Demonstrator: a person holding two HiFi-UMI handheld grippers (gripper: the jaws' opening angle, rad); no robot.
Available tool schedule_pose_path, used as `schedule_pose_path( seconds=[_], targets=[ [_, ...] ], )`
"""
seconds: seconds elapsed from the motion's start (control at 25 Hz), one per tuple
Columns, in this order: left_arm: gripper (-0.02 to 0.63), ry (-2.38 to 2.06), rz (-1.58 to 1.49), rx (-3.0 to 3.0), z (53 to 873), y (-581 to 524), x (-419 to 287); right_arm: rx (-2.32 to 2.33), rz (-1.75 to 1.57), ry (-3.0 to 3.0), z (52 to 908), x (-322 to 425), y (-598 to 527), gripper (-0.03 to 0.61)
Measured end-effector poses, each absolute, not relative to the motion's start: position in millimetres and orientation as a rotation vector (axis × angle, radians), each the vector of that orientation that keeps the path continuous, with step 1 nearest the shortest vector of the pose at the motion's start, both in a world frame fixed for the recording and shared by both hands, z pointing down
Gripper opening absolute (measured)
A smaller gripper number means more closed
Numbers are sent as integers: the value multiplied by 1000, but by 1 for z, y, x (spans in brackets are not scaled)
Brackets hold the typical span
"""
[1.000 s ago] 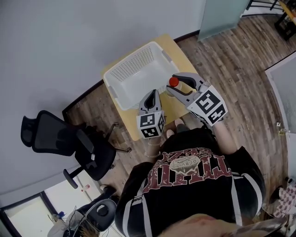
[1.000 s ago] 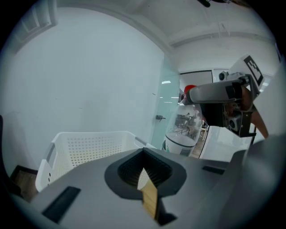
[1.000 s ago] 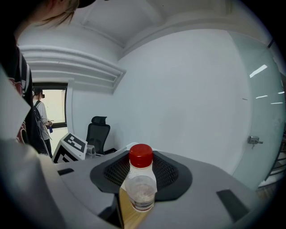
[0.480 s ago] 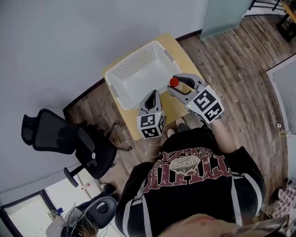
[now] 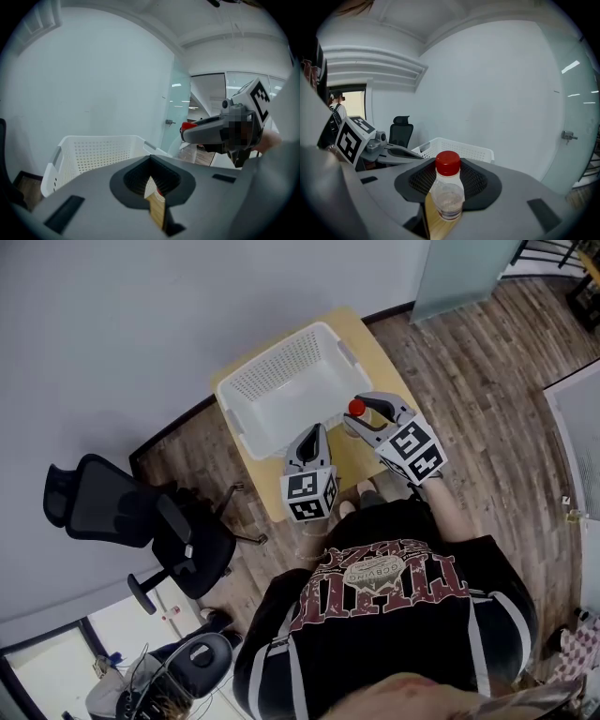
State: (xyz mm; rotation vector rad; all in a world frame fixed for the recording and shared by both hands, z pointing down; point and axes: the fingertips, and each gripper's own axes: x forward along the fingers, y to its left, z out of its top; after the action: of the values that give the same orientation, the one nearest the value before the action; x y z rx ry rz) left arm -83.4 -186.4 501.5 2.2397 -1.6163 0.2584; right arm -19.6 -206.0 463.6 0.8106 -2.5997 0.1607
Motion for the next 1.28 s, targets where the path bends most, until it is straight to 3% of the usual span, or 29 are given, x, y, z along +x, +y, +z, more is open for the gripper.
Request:
schedule_pose_path(
  seconds=[1.28],
  targets=[
    [28, -1625, 283, 2216, 510, -182, -87, 813, 244, -2549, 541, -21, -216, 166]
  ],
)
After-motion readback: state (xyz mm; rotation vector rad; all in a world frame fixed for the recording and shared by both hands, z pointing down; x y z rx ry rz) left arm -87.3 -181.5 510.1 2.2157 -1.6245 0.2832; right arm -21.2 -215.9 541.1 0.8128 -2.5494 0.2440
